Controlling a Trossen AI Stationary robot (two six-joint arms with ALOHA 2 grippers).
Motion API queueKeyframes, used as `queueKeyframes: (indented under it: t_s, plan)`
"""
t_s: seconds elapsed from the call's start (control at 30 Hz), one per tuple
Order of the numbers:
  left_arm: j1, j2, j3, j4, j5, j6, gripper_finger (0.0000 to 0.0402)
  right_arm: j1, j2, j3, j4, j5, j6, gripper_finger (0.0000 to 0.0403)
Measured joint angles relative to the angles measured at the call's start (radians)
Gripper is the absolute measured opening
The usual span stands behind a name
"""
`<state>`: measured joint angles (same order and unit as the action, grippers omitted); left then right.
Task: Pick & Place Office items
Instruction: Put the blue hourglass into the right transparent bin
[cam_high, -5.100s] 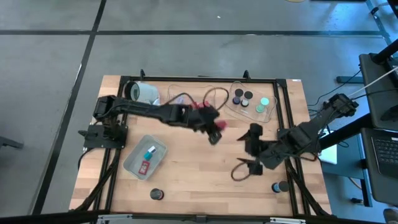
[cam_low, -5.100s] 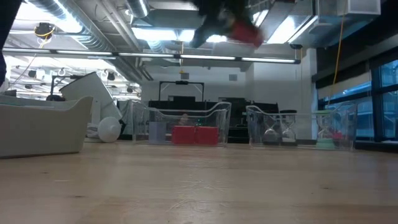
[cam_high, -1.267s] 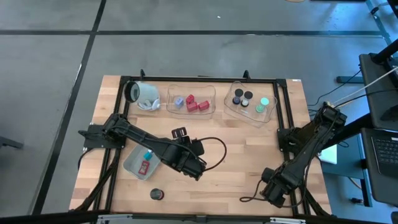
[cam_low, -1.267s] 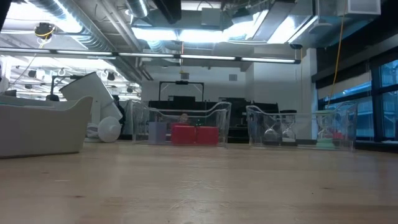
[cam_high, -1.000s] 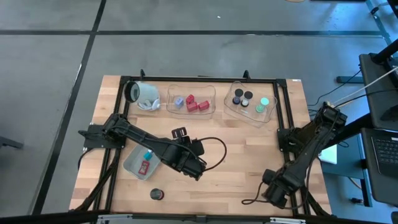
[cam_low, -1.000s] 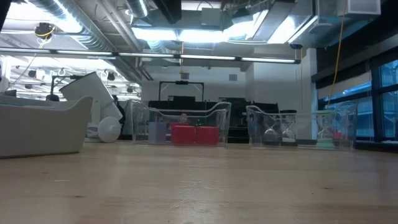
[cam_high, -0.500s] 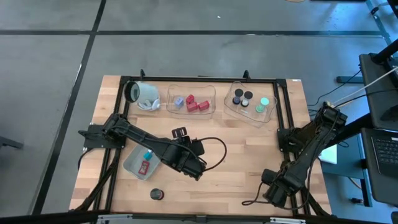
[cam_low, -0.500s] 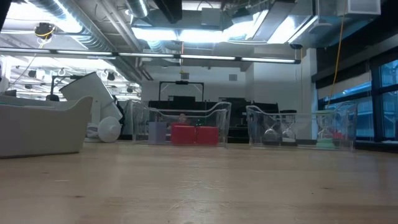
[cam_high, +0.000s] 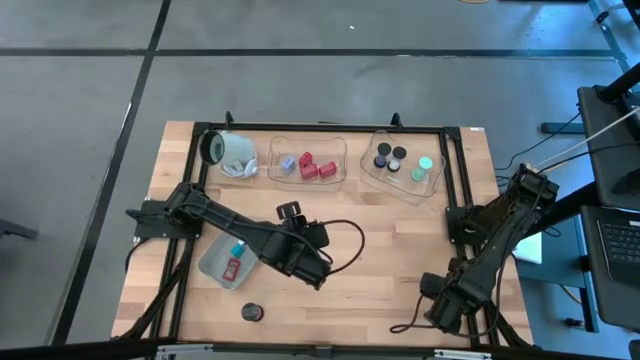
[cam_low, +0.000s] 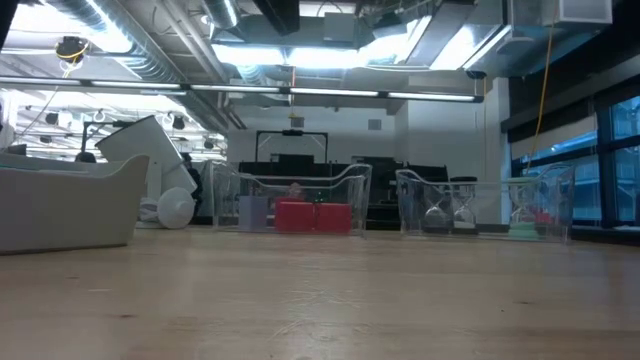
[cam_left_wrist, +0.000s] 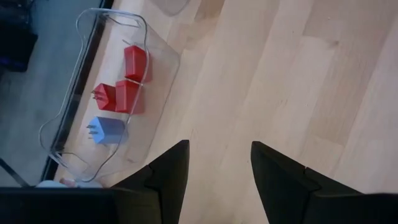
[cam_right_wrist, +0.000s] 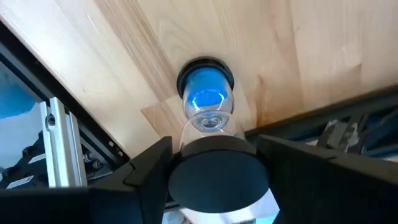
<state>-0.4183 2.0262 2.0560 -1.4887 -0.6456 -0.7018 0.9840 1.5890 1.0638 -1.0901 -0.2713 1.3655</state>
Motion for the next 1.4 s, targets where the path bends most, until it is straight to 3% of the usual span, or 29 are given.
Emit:
queueKeyframes:
  t_s: [0.2,0.43,0.6,0.83,1.0,1.2,1.4]
  plan:
    - [-0.002,0.0,0.0,0.096,0.088,0.013,0.0169,-0.03,0.002,0.036,0.014,0.164,-0.08,0.0213]
    - [-0.044,0.0,0.0,0.196,0.108,0.203,0.0169,-0.068,0.004,0.171,0.002,0.423,-0.24,0.0213]
    - [-0.114,0.0,-0.001,0.338,-0.005,0.406,0.0168,-0.099,0.004,0.284,-0.063,0.749,-0.239,0.0213]
    - [-0.237,0.0,-0.001,0.556,-0.266,0.641,0.0168,-0.121,0.003,0.43,-0.053,0.984,-0.285,0.0223]
    - [-0.276,0.0,-0.001,0.673,-0.267,0.738,0.0168,-0.14,0.003,0.522,-0.043,1.074,-0.353,0.0214]
    - [-0.287,0.001,-0.001,0.729,-0.341,0.874,0.0171,-0.161,0.003,0.567,0.031,1.102,-0.466,0.0217]
    - [-0.26,0.001,-0.004,0.73,-0.431,0.941,0.021,-0.162,0.003,0.567,0.086,1.096,-0.518,0.0216]
